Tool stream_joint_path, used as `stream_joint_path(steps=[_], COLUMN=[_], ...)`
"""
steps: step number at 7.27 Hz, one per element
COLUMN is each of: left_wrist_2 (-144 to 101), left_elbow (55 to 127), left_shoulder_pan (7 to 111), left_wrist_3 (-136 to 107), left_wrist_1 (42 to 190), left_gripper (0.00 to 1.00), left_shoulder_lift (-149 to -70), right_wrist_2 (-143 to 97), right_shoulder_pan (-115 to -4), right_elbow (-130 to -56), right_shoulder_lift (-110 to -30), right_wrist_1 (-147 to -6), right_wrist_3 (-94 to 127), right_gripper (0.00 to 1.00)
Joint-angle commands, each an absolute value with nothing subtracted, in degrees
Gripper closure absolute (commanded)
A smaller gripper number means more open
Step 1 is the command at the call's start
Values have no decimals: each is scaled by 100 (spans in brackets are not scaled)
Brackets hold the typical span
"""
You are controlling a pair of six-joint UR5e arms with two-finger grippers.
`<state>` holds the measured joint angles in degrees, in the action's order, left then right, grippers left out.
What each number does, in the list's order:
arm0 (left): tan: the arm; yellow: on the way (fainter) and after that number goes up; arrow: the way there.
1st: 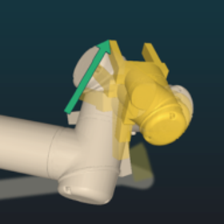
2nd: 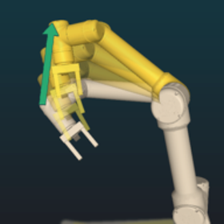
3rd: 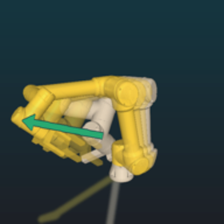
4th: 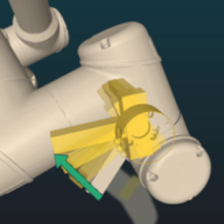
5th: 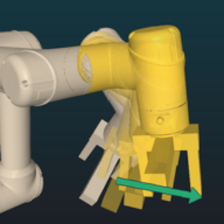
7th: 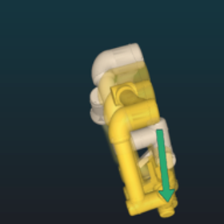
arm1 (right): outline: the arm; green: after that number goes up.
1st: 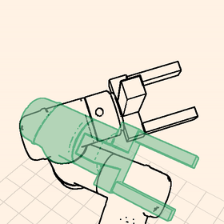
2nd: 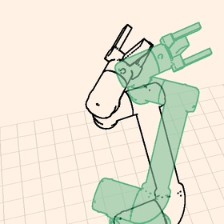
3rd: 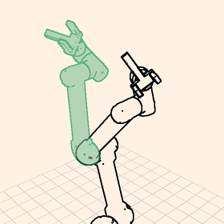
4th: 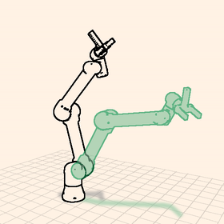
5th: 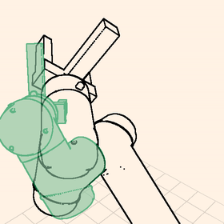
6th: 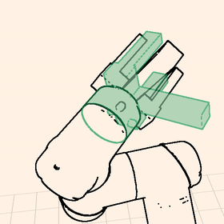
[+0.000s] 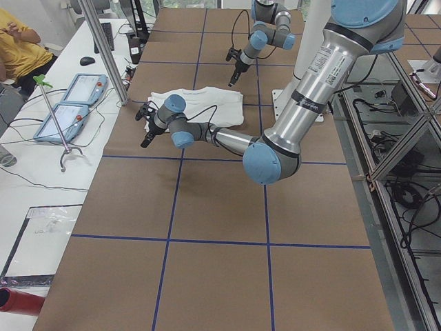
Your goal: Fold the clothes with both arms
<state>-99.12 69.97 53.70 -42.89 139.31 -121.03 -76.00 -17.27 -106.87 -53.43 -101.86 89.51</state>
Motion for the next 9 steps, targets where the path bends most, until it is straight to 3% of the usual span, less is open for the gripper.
stream_joint_path(steps=[1, 4, 9], left_wrist_2=[-9984, -9984, -9984], left_elbow=[7048, 7058, 7058], left_shoulder_pan=[5370, 5370, 5370], left_wrist_3=[-4289, -4289, -4289], left_wrist_1=[13931, 13931, 13931], left_gripper=[0, 0, 0], left_shoulder_lift=[-12103, -12103, -12103], right_wrist_2=[-8049, -8297, -8323], right_shoulder_pan=[-2362, -2531, -2312], right_elbow=[-9737, -7371, -6882], right_shoulder_lift=[-4453, -3026, -2988], right_wrist_1=[-10178, -10178, -10195], right_wrist_3=[8448, 8105, 7867], right_gripper=[0, 0, 0])
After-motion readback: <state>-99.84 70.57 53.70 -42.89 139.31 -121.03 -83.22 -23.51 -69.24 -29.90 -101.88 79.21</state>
